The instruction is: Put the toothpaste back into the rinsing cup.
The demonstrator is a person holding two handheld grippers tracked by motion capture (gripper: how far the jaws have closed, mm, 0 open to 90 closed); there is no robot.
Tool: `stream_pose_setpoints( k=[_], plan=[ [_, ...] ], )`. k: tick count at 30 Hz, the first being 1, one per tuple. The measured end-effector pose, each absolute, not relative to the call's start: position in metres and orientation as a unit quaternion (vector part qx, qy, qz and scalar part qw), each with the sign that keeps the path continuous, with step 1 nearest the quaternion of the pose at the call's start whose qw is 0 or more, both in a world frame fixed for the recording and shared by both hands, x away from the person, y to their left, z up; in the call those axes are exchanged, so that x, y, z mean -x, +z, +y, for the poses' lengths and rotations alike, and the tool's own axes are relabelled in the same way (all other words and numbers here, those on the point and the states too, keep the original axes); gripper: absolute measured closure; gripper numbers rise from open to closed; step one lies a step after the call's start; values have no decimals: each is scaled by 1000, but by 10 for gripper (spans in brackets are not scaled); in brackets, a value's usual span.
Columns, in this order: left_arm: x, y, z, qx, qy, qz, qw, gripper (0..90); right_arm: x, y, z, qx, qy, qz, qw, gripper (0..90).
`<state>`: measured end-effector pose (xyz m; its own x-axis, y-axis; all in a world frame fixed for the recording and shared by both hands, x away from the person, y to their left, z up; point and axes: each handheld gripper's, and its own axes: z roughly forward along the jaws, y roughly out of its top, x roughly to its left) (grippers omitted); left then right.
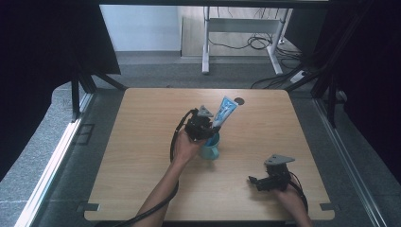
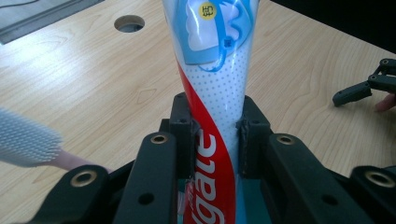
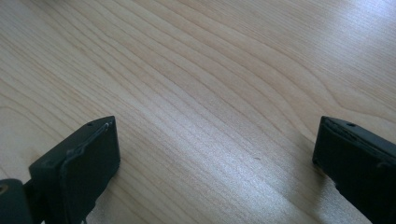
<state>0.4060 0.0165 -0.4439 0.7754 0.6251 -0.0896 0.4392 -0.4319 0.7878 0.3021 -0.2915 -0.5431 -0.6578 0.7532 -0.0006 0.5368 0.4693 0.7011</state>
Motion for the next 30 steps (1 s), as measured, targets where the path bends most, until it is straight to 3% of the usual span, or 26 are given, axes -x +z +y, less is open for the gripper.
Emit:
stream_pose_setpoints(
  k=[30],
  plan=[
    [-396,-462,28,-842,110,322,419,679,-302,-543,-291,-383,346,842,157,2]
  ],
)
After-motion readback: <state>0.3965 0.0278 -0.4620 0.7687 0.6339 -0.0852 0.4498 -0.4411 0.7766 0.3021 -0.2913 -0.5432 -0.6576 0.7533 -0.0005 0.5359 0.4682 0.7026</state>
